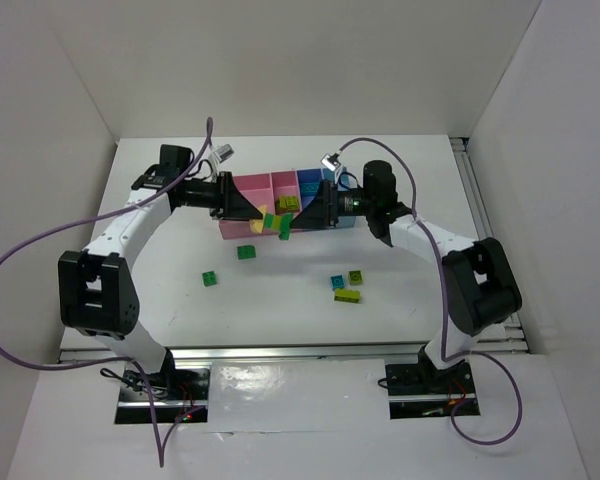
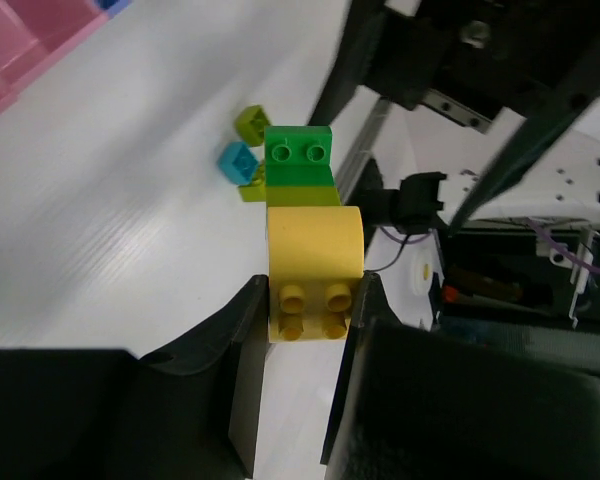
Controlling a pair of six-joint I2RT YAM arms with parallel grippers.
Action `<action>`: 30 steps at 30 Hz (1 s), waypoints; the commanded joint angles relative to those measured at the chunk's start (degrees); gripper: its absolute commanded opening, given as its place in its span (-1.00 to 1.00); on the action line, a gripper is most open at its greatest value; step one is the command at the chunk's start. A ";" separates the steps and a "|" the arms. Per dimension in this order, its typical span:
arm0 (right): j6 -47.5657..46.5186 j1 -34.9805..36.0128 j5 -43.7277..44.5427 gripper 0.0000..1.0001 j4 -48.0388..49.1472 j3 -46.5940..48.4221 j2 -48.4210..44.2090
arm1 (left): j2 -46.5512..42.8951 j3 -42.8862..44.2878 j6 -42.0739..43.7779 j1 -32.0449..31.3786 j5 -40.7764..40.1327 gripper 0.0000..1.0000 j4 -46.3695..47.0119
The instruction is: Sort the legos into containers by color
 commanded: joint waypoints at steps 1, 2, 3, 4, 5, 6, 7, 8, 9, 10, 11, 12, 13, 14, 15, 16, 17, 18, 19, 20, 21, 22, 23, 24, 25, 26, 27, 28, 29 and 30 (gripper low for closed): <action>8.54 0.10 -7.58 1.00 14.94 0.05 2.10 | -3.17 -0.66 -1.79 0.59 10.29 -1.00 7.62; 7.58 0.71 -7.58 1.00 13.98 0.58 2.89 | -3.17 -0.66 -1.80 0.60 10.89 -1.00 8.23; 6.27 0.72 -6.89 1.00 12.05 1.19 3.50 | -3.17 -1.27 -2.32 0.60 11.60 -1.00 9.63; 3.38 0.72 -6.10 1.00 7.77 2.76 3.51 | -3.17 -1.28 -2.85 0.60 12.21 -1.00 10.34; 3.35 0.72 -6.09 1.00 6.94 2.78 4.03 | -3.69 -1.28 -2.86 0.60 12.22 -1.00 10.35; 2.83 0.72 -5.48 1.00 6.94 3.48 4.04 | -3.69 -1.80 -2.86 0.60 12.22 -1.00 10.35; 2.83 0.72 -5.48 1.00 6.94 3.48 4.04 | -3.69 -1.81 -2.86 0.60 12.22 -1.00 10.35; 3.35 0.72 -5.48 1.00 6.94 4.18 4.65 | -3.69 -1.81 -2.86 0.60 12.74 -1.00 10.35; 3.35 0.72 -5.48 1.00 7.89 4.19 5.52 | -3.69 -1.81 -2.86 0.60 12.75 -1.00 10.35; 5.18 1.33 -5.48 1.00 9.73 4.71 5.53 | -3.69 -1.81 -2.86 0.60 13.27 -1.00 10.87; 5.90 1.86 -5.48 1.00 10.71 5.23 6.49 | -4.21 -2.33 -2.86 0.60 13.27 -1.00 10.88; 7.12 1.86 -5.48 1.00 12.28 5.24 7.54 | -4.22 -2.33 -2.86 0.60 13.27 -1.00 10.88; 9.31 2.65 -6.08 1.00 15.17 6.46 8.16 | -4.22 -2.33 -2.86 0.60 13.27 -1.00 11.57; 10.37 3.61 -6.79 0.96 16.68 6.99 8.69 | -4.22 -2.33 -2.86 0.60 13.27 -1.00 11.58; 11.17 4.14 -6.79 0.94 17.82 7.69 9.91 | -4.22 -2.86 -2.86 0.60 13.27 -1.00 12.19; 11.18 4.15 -6.79 0.91 17.83 9.01 10.45 | -4.22 -2.86 -2.86 0.60 13.27 -1.00 12.20; 11.70 5.02 -7.32 0.83 17.83 9.63 10.45 | -4.22 -2.86 -3.38 0.60 13.27 -1.00 12.20; 11.70 5.81 -7.32 0.75 17.83 10.16 11.24 | -4.22 -2.86 -3.38 0.60 13.27 -1.00 12.20; 11.70 5.82 -7.32 0.69 17.83 10.16 11.85 | -4.22 -2.86 -3.38 0.07 13.27 -1.00 12.20; 12.92 6.51 -7.32 0.61 19.75 10.68 11.86 | -4.22 -2.86 -3.38 0.07 12.75 -1.00 12.20; 13.54 7.04 -7.84 0.40 20.64 10.69 12.38 | -4.22 -2.34 -3.38 0.07 12.75 -1.00 12.20; 14.42 7.05 -7.85 0.26 21.52 10.69 12.39 | -3.70 -2.33 -3.38 0.07 12.75 -1.00 12.20; 16.43 7.05 -7.85 0.09 24.22 10.17 12.39 | -3.69 -1.72 -3.38 0.07 12.75 -1.00 12.20; 17.41 7.05 -7.85 -0.29 25.47 9.47 12.39 | -3.69 -1.72 -2.86 0.07 12.22 -1.00 12.20; 18.46 7.05 -7.15 -0.47 26.79 8.94 12.39 | -3.69 -1.72 -2.86 0.07 12.22 -1.00 11.59; 19.69 7.05 -7.15 -0.59 28.54 7.63 12.39 | -3.69 -1.72 -2.33 0.07 11.70 -1.00 10.80; 21.79 6.44 -7.15 -0.67 31.25 6.92 12.39 | -3.69 -1.11 -1.54 0.07 11.69 -1.00 10.79; 22.77 6.43 -6.36 -0.80 32.50 5.95 12.39 | -3.17 -1.10 -1.54 0.07 11.17 -1.00 9.83; 23.65 5.65 -5.75 -0.83 33.64 4.90 12.39 | -3.17 -0.41 -0.84 0.07 11.16 -1.00 9.30; 25.48 5.64 -5.74 -0.88 36.44 2.45 11.78 | -3.17 -0.40 -0.83 0.59 10.64 -1.00 9.30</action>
